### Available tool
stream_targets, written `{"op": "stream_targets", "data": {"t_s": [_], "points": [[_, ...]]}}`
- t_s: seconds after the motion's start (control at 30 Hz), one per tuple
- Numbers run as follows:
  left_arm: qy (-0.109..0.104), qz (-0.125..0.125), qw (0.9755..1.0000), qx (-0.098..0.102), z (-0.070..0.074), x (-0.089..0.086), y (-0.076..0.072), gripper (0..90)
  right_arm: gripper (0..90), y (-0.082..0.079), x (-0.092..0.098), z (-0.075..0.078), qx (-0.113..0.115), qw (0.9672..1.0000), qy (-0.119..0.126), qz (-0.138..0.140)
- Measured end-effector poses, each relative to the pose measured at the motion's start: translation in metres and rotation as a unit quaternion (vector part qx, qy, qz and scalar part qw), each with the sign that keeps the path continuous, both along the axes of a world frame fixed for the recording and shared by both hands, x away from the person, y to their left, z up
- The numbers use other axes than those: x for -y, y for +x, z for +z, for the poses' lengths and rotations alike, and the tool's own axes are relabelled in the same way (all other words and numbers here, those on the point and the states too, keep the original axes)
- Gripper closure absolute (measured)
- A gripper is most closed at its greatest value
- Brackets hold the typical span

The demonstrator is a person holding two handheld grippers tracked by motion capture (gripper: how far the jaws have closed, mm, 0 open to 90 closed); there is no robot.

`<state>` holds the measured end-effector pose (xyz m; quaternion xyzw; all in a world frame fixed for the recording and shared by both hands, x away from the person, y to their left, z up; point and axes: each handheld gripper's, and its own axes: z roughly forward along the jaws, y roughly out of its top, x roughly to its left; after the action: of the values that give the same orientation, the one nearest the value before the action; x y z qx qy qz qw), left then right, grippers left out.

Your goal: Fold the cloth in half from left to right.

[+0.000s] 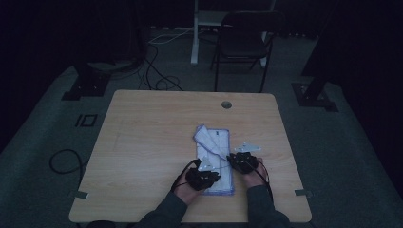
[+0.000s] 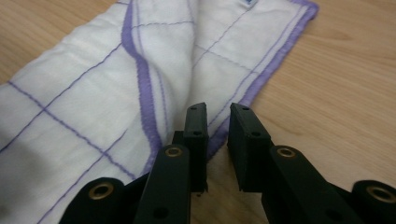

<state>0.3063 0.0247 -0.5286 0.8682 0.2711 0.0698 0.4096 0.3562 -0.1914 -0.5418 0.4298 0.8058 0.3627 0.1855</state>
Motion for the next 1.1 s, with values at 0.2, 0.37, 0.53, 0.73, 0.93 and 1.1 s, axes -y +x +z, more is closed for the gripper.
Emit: {"op": "stream_targets", "data": {"t_s": [0.2,0.37,0.53,0.73,0.93,1.1], "points": [[0.018,0.024,0.9993,0.020,0.001,-0.023,-0.001,80.3,77.9,-0.001,-0.002,0.016,0.026,0.9996,0.007,-0.008],[0.027,0.026,0.9991,0.021,-0.004,-0.032,-0.005,79.7,76.4,0.003,-0.010,0.025,0.039,0.9992,0.010,0.001],[0.043,0.028,0.9984,0.025,-0.009,-0.037,-0.009,81.4,74.9,0.004,-0.019,0.028,0.048,0.9986,0.017,0.017],[0.043,0.034,0.9979,0.035,-0.009,-0.042,-0.011,90.0,74.6,0.006,-0.028,0.027,0.047,0.9983,0.022,0.026],[0.041,0.038,0.9977,0.038,-0.008,-0.050,-0.015,90.0,73.7,0.012,-0.038,0.035,0.051,0.9978,0.019,0.037],[0.001,0.022,0.9994,0.028,-0.006,-0.046,-0.020,74.8,70.2,0.020,-0.053,0.039,0.056,0.9971,0.017,0.049]]}}
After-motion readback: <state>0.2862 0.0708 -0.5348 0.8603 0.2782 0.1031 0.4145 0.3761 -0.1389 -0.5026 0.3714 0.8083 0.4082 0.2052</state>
